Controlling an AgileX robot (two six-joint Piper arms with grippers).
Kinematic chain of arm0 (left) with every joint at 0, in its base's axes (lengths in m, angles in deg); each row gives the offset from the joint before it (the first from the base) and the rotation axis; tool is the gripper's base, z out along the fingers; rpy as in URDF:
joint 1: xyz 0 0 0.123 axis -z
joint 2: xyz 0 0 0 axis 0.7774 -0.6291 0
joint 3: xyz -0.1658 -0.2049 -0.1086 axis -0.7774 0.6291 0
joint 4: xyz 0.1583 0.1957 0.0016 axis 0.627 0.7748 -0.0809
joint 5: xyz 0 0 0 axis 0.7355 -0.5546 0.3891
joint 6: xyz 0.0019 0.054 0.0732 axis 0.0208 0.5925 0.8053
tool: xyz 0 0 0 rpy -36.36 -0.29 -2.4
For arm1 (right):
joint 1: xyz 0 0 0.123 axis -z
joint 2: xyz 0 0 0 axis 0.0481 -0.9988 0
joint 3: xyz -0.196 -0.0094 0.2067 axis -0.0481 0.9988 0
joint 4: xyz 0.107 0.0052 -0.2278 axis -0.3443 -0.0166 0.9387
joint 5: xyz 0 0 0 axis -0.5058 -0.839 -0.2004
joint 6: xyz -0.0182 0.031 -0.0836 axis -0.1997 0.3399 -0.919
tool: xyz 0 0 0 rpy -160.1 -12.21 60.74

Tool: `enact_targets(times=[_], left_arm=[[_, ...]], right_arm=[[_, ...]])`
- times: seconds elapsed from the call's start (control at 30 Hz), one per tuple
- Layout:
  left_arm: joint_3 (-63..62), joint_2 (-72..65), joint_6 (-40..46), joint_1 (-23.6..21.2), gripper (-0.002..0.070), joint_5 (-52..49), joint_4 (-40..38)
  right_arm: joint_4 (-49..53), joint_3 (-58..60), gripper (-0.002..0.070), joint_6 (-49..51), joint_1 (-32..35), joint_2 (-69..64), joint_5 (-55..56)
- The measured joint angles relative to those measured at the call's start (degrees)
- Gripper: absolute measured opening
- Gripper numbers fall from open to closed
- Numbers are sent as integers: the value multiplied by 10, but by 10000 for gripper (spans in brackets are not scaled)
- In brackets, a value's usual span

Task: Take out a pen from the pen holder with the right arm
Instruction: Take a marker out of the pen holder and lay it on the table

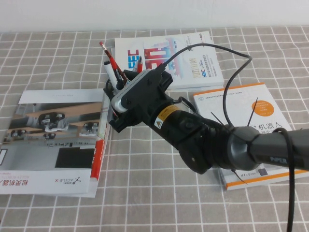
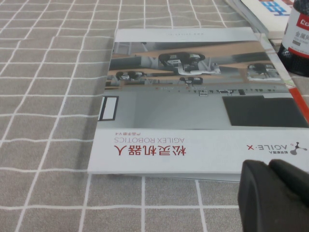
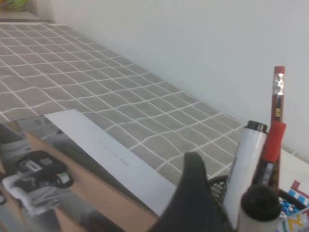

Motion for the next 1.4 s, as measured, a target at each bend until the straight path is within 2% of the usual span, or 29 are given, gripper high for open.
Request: enact_targets(times=[1.03,1.17,1.4], left_arm=[[0,0,0,0,-4,0,0],[0,0,0,0,-4,0,0],[0,0,0,0,-4,0,0]], right_arm=[[-7,-66,379,0,11,-47,-41],[-9,-66,330,0,11,-47,-42],[-11,-66,174,-1,11,-47,-42]])
